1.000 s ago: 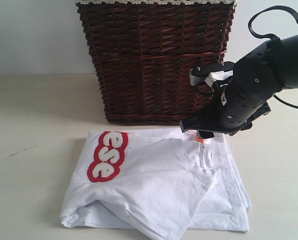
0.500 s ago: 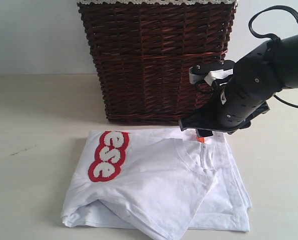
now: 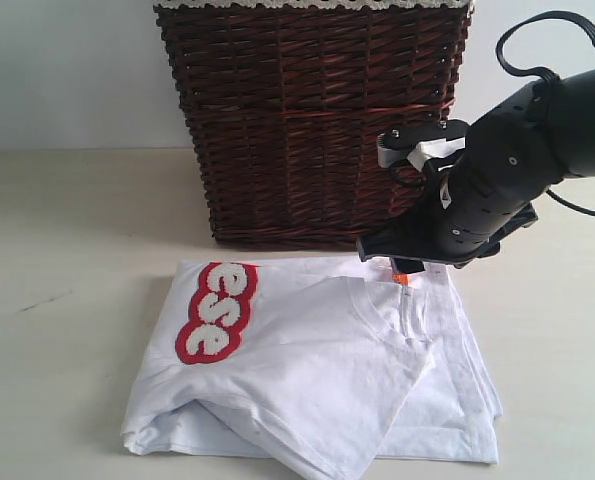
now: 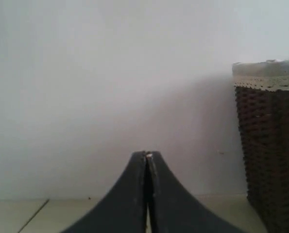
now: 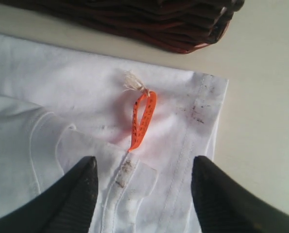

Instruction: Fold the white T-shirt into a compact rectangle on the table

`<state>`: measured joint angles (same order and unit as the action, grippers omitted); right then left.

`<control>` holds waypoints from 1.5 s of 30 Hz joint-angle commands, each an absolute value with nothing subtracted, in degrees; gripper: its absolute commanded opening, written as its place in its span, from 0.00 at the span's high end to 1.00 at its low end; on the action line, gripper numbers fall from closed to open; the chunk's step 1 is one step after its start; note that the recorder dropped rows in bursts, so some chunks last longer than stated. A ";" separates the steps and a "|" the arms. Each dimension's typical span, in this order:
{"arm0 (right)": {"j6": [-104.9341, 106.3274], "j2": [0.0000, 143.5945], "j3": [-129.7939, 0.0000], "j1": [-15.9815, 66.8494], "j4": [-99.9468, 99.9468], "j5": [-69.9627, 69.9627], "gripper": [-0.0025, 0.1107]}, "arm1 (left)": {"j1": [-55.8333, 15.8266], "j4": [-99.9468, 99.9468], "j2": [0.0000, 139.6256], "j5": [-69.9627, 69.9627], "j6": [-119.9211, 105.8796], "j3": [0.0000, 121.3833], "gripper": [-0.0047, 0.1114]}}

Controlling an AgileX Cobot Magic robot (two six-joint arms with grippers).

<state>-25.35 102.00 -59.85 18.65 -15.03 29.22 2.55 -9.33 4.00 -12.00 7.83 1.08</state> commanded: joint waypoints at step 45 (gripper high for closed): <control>-25.62 101.45 -59.92 18.37 -15.12 17.76 0.48 | 2.56 -3.60 0.00 20.20 5.01 0.00 0.96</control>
